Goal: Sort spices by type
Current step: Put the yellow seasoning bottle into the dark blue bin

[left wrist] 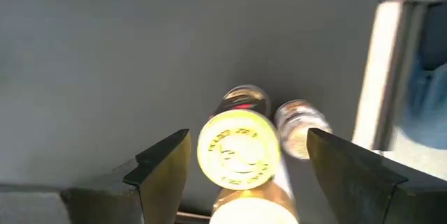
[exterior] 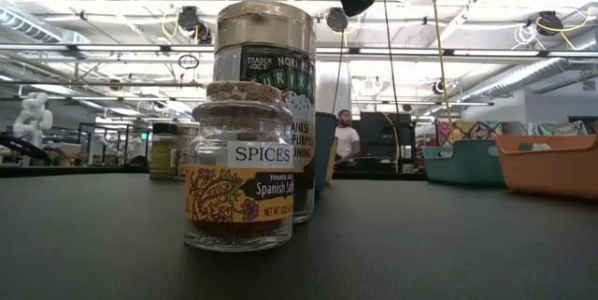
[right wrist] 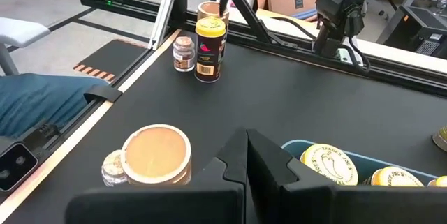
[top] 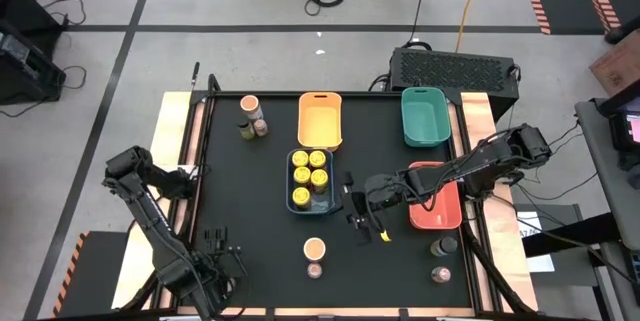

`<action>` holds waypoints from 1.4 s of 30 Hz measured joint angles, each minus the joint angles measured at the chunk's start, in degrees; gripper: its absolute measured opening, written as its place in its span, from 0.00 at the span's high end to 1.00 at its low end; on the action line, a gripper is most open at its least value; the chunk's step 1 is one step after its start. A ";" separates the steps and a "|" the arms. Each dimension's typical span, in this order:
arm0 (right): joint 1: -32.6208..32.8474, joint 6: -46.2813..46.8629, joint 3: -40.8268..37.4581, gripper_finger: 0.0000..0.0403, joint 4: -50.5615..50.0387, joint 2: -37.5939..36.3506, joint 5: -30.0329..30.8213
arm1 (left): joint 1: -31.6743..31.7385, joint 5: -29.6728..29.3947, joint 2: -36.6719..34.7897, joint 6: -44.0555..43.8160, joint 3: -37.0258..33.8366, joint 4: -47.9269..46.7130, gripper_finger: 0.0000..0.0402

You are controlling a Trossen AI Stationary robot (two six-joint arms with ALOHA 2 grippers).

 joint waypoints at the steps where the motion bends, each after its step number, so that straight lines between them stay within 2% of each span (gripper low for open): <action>1: 0.00 -0.01 0.00 1.00 0.00 0.00 0.00 | 0.00 0.17 0.00 -0.01 -0.86 -0.02 0.29; 8: 0.00 -0.93 0.00 1.00 0.02 0.00 0.00 | 0.00 1.69 -0.02 0.35 -5.66 -0.02 0.29; 24: 0.00 -1.20 0.00 1.00 -0.01 -0.04 0.00 | 1.65 1.19 -0.02 2.90 -7.33 2.92 0.29; 29: -0.01 -1.20 0.00 1.00 -0.05 -0.04 -0.01 | 3.11 4.58 -0.02 4.30 -11.52 5.12 0.29; 33: 0.00 -1.26 0.00 1.00 -0.07 -0.04 -0.02 | 3.55 4.75 -0.65 4.38 -13.39 6.11 0.29; 42: 0.00 -1.44 0.00 1.00 -0.07 -0.04 -0.02 | 3.69 5.53 -1.88 4.80 -13.95 6.24 0.30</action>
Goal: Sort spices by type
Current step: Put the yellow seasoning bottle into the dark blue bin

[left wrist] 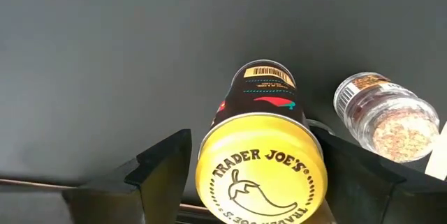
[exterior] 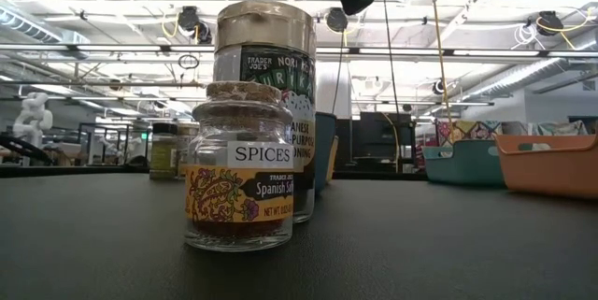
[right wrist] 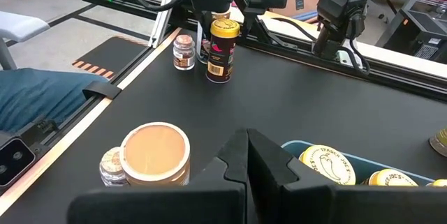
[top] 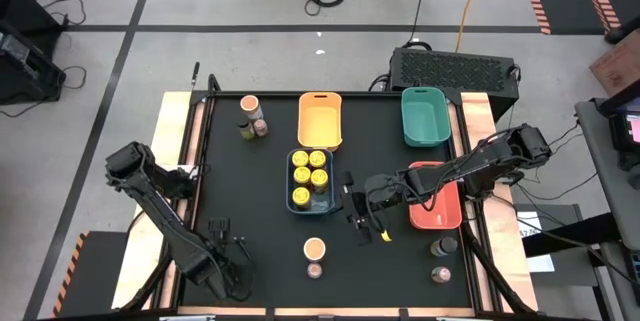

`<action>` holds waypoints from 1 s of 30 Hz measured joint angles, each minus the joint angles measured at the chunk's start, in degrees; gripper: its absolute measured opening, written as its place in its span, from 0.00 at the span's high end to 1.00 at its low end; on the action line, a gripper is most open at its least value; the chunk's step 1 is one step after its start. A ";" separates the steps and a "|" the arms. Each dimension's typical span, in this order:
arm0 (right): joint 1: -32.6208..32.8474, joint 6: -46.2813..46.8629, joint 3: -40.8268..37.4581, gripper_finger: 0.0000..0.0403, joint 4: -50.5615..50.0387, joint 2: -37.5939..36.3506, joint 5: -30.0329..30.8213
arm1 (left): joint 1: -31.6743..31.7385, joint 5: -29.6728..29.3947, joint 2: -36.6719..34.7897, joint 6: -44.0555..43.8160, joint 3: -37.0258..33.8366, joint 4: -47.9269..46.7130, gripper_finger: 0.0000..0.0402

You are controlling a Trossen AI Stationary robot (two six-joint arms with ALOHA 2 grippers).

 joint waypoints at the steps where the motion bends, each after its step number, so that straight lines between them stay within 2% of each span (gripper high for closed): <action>1: 0.00 0.00 0.00 1.00 0.00 0.00 0.00 | 0.02 0.00 0.00 0.00 0.00 0.02 0.31; 6: 0.00 0.00 0.00 1.00 -0.02 0.00 0.00 | 0.11 0.02 0.00 1.49 0.00 -0.01 0.42; 12: 0.00 0.00 0.00 1.00 -0.37 -0.01 0.00 | 1.72 0.17 0.00 5.58 0.44 -0.89 0.42; 15: 0.00 -0.20 -0.04 1.00 -2.90 -1.01 0.02 | 4.41 -1.20 0.00 9.61 2.92 -2.17 0.42; 25: 0.00 2.83 -0.04 1.00 -17.25 -10.11 0.90 | 17.46 -5.49 0.00 26.17 20.21 -6.89 0.42; 30: 0.95 4.38 -0.59 1.00 -22.90 -14.06 7.41 | 23.12 -10.17 -0.02 34.83 29.23 -3.97 0.42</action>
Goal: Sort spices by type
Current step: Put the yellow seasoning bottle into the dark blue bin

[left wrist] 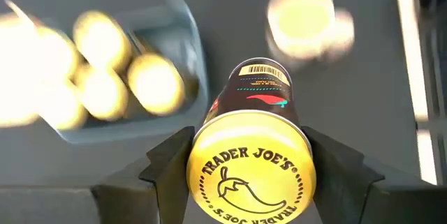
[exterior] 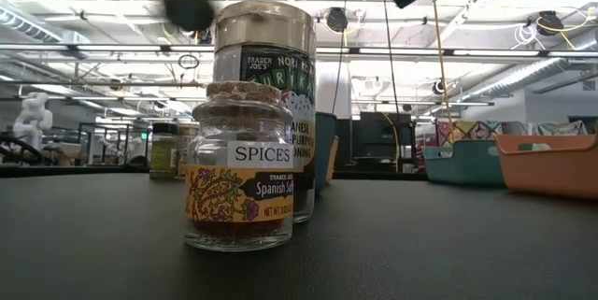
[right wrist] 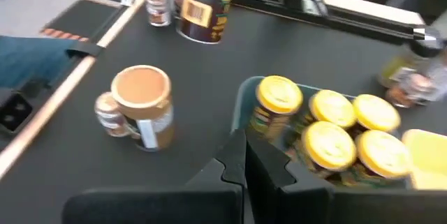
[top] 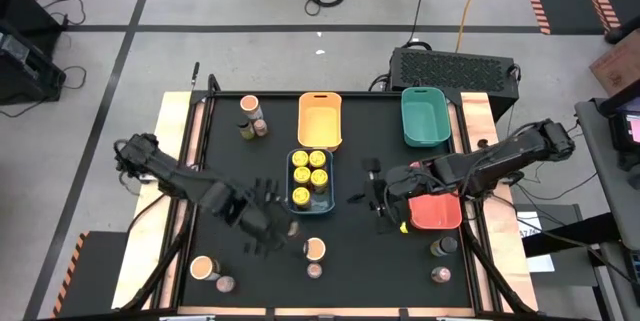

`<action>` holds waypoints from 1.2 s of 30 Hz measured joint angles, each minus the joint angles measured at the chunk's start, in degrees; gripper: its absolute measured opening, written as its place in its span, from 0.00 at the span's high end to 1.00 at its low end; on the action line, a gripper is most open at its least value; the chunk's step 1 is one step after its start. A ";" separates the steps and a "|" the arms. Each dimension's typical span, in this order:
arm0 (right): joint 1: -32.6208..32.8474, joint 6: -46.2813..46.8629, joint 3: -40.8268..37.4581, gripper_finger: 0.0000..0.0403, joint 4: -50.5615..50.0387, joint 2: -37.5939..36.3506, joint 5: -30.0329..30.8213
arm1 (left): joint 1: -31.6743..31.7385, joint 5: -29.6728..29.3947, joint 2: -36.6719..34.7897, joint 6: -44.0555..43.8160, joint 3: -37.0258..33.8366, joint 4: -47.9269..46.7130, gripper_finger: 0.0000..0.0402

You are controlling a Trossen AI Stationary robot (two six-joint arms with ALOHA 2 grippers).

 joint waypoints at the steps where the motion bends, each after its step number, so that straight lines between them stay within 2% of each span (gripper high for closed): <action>1: 0.19 0.06 -0.33 1.00 -0.33 -0.80 0.91 | 1.29 -0.51 -0.02 1.74 0.87 1.90 0.42; 4: 0.51 0.16 -1.93 1.00 -0.37 -2.65 2.07 | 5.75 -0.24 0.02 7.20 1.40 8.33 0.42; 7: 0.49 0.82 -3.60 1.00 -0.18 -4.03 2.23 | 10.56 2.54 0.97 12.01 1.39 12.41 0.42; 11: 0.27 1.66 -4.95 1.00 -0.17 -5.28 2.23 | 16.26 3.83 2.91 15.58 1.39 12.93 0.42; 16: 0.27 0.57 -5.11 1.00 -0.23 -5.53 2.57 | 21.46 9.04 5.78 17.46 1.39 14.22 0.42; 20: 0.18 0.10 -5.12 1.00 -0.28 -5.53 3.63 | 23.20 12.78 8.39 18.27 1.37 14.13 0.42; 36: 0.18 0.13 -5.11 1.00 -0.29 -5.53 3.49 | 23.44 12.49 13.61 18.85 0.34 10.85 0.42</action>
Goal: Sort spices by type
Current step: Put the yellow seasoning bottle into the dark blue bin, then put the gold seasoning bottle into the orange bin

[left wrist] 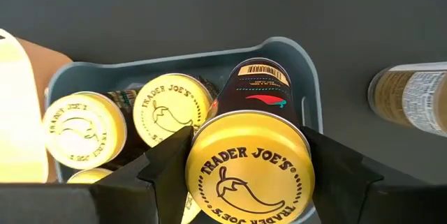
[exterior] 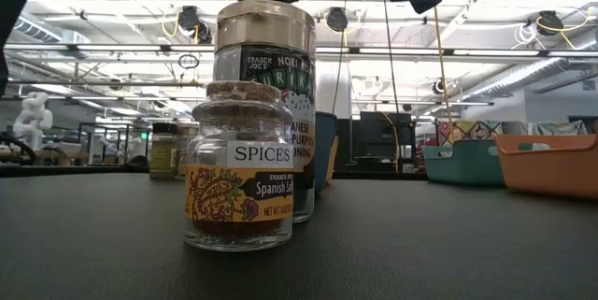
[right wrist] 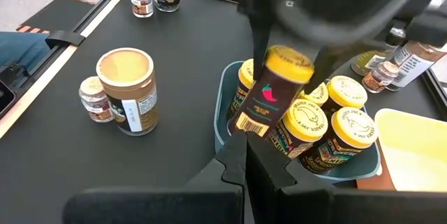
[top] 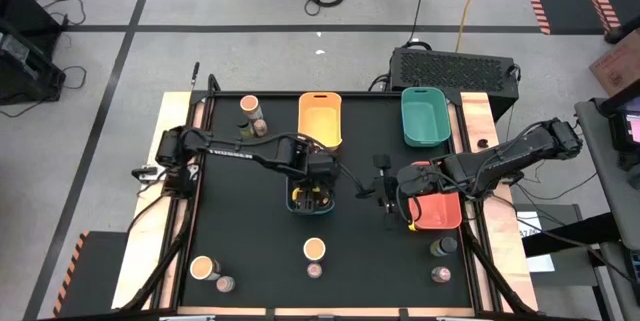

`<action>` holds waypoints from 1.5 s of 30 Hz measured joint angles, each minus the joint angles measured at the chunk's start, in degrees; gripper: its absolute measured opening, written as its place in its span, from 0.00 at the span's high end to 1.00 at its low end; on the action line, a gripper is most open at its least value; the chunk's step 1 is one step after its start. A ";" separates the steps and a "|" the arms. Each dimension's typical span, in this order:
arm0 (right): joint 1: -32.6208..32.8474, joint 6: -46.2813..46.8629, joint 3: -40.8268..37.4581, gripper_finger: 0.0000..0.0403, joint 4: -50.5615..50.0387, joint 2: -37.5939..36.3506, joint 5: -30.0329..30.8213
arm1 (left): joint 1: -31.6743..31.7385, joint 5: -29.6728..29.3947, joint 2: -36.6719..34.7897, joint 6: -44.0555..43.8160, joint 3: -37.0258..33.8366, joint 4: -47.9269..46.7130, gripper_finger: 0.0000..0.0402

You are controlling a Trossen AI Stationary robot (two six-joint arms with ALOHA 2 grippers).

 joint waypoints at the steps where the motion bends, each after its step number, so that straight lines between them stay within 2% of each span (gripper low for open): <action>1: 0.00 0.00 0.00 1.00 0.00 0.00 -0.02 | 0.00 0.00 0.40 0.02 -0.04 0.00 0.42; 12: 0.00 0.00 0.00 1.00 0.22 0.00 -0.07 | 0.00 -3.50 4.86 2.90 0.12 0.56 0.42; 25: 0.00 -0.07 0.02 1.00 0.22 0.02 -0.11 | -0.13 -3.80 5.14 2.91 0.11 0.52 0.41; 36: 0.00 -0.17 0.04 1.00 0.20 0.02 -0.11 | -0.13 -3.31 5.25 2.83 0.17 0.27 0.22; 40: 0.00 -0.17 0.09 1.00 0.22 0.02 -0.11 | -0.28 -3.01 5.01 3.24 1.10 -0.42 0.20; 45: -0.02 -0.17 0.10 1.00 0.38 0.02 0.00 | -0.86 -2.47 3.86 4.34 5.98 -2.03 0.20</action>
